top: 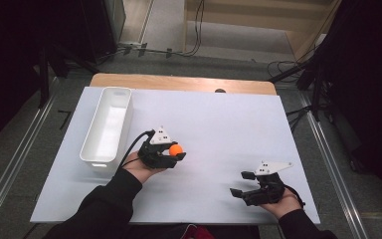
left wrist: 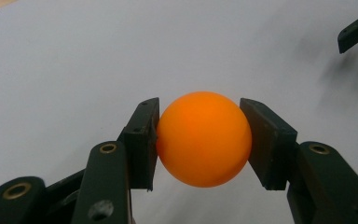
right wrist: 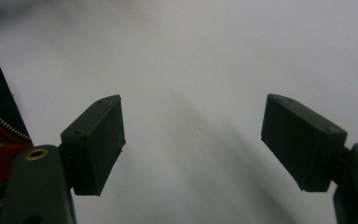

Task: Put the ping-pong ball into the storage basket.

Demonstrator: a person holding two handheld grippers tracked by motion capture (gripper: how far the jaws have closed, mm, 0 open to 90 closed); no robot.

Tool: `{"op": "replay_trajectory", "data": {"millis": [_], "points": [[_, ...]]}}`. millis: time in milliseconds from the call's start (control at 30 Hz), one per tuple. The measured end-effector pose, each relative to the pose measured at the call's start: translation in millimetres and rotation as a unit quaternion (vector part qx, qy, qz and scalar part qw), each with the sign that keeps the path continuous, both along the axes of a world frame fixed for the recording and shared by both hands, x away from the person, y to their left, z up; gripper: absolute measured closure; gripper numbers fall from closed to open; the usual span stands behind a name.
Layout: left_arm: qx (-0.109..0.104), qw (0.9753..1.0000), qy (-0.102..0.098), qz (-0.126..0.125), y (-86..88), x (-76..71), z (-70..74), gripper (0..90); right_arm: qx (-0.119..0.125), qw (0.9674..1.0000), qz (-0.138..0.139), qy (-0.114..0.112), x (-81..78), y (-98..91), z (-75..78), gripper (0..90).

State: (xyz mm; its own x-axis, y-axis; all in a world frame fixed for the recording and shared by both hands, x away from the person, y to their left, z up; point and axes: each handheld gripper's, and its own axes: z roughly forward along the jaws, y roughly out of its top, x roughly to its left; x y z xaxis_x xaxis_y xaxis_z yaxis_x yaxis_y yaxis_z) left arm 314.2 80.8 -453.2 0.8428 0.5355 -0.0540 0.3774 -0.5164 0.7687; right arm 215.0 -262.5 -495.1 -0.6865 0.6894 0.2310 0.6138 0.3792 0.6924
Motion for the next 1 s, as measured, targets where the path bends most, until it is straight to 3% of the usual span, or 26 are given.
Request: {"op": "replay_trajectory", "data": {"millis": [300, 400, 633, 1000], "points": [[-0.007, 0.9997, 0.006, 0.022, 7.8, 4.6, 5.4, 49.6, 0.000, 1.0000, 0.001, 0.001, 0.2, 0.4, -0.3, 20.0], [0.000, 0.9996, 0.004, 0.027, 9.7, 5.2, 8.1, 49.7, 0.002, 1.0000, -0.001, 0.001, -0.1, 0.7, -0.1, 20.1], [-0.015, 0.9987, 0.022, 0.045, 16.1, 9.7, 14.0, 49.9, 0.001, 1.0000, 0.000, 0.001, 0.1, 0.3, -0.1, 20.0], [-0.014, 0.9983, 0.021, 0.052, 21.2, 11.6, 20.3, 50.1, 0.000, 1.0000, 0.000, -0.001, 0.4, 0.5, -0.3, 20.0]]}}
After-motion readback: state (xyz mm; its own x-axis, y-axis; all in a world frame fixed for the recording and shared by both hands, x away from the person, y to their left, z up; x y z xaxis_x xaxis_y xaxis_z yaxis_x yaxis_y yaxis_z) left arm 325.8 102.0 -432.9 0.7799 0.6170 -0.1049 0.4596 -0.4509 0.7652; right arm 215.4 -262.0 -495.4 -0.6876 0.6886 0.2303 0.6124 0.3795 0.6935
